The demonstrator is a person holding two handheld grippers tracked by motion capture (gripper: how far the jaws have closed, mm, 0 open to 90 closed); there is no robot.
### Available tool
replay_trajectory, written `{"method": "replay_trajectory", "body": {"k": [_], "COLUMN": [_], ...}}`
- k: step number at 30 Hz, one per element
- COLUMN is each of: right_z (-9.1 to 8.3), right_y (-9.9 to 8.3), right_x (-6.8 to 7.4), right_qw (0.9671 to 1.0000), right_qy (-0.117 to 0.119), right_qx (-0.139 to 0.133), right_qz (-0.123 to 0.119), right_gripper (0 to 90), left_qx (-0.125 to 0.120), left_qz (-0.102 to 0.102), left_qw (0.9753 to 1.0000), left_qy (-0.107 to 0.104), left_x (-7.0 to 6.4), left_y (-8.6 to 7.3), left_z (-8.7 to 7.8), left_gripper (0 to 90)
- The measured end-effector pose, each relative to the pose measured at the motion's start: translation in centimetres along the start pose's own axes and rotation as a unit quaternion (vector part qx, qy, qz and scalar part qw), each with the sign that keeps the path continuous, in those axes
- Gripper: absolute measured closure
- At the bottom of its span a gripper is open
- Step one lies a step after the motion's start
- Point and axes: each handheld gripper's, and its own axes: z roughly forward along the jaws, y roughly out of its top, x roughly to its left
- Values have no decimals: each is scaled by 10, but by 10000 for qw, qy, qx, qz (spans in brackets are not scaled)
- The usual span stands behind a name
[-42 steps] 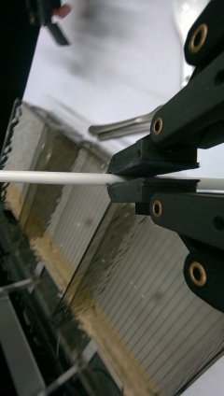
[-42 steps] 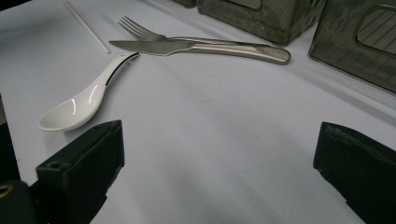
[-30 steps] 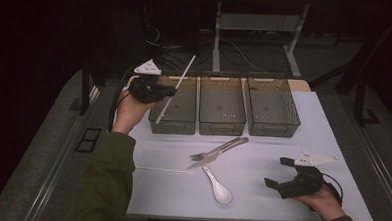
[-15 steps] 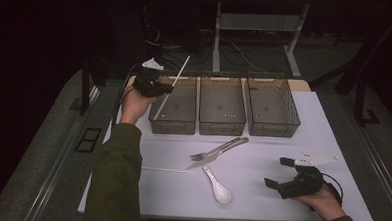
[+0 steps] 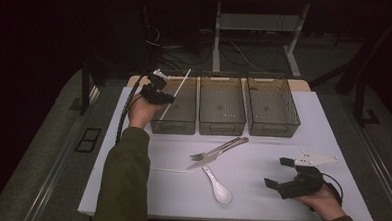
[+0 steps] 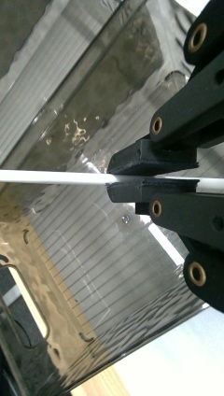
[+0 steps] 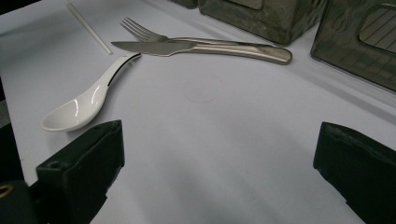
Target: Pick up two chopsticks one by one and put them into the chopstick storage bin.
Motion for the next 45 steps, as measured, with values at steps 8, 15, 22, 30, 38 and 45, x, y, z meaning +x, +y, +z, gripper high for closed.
{"method": "replay_trajectory", "body": {"k": [8,15,22,30,38,45], "right_z": [0,-1,-1,-1,0,-1], "right_y": [0,0,0,0,0,0], "right_x": [0,0,0,0,0,0], "right_qw": [10000,10000,10000,10000,10000,10000], "right_qy": [4,10,3,-11,-9,-9], "right_qx": [-10,-24,-23,-25,-19,-34], "right_qz": [-6,-13,-12,-14,-21,-13], "right_gripper": [19,19,19,19,19,19], "left_qx": [144,117,-9,-411,-670,-792], "left_qz": [-244,-314,-120,273,668,1004], "left_qw": [9996,9993,9999,9979,9901,9828], "left_qy": [90,148,114,-413,-1037,-1333], "left_x": [0,-2,-6,-19,-48,-73], "left_y": [-2,-2,2,5,-7,-28], "left_z": [15,18,8,-20,-48,-65], "left_gripper": [833,785,691,523,414,359]}}
